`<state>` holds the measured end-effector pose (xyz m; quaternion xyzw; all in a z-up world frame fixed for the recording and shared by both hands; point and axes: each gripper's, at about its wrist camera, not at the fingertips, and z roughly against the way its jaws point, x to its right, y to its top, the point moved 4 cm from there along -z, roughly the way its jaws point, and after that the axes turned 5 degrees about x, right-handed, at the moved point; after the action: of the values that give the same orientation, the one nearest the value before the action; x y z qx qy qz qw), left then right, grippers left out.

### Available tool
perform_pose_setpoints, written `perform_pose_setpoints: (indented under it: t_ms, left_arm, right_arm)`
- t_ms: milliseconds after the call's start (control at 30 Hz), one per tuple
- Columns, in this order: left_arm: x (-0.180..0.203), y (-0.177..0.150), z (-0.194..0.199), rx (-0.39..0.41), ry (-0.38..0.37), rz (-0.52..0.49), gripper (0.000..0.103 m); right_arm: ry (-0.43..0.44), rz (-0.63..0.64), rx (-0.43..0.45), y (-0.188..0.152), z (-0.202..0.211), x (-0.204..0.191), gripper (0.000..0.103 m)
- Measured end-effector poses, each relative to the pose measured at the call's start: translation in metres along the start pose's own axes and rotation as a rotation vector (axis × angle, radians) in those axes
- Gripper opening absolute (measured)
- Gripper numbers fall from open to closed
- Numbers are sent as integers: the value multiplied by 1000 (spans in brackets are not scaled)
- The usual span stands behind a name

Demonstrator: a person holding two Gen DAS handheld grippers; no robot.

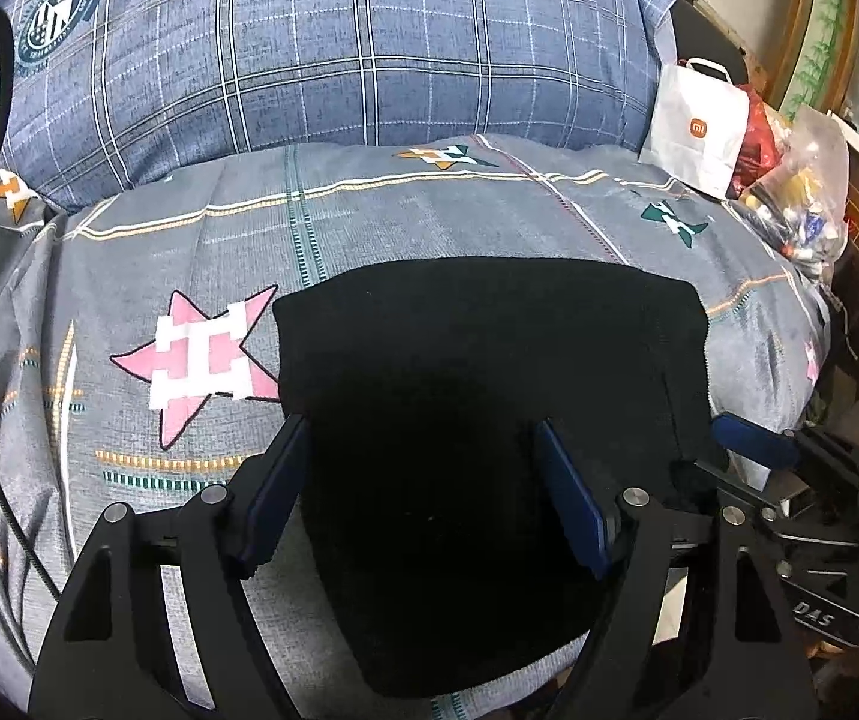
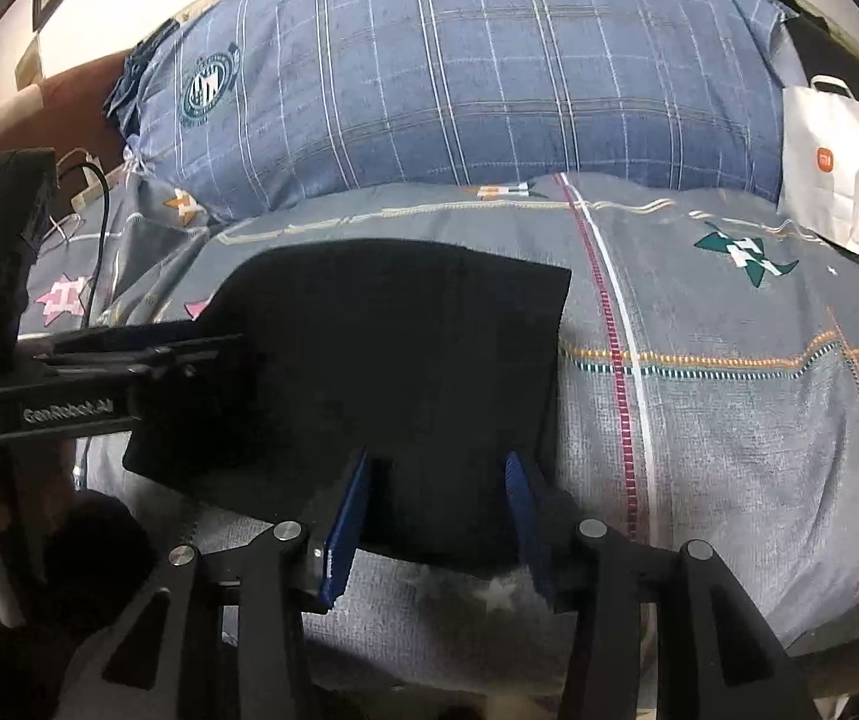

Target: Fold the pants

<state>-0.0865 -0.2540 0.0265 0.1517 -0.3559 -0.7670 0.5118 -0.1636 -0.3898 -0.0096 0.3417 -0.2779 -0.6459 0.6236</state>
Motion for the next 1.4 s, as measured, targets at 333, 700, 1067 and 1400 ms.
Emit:
perform_pose_setpoints:
  t_ms: [333,700,1067,1400]
  left_arm:
    - [-3,9,14,23,-18,27,76]
    - [-4,-1,3,-19,-9,24,82]
    - [-17,2,13,-5,33,24,82]
    - [-16,6,23,21,5,32,82]
  right_arm:
    - [18,-34,48,18,16,2,45]
    - [22,-38,9,16,0,-3,48]
    - [36,-134,36,18,1,14,51]
    - [76,-240,37,14,-1,23,64]
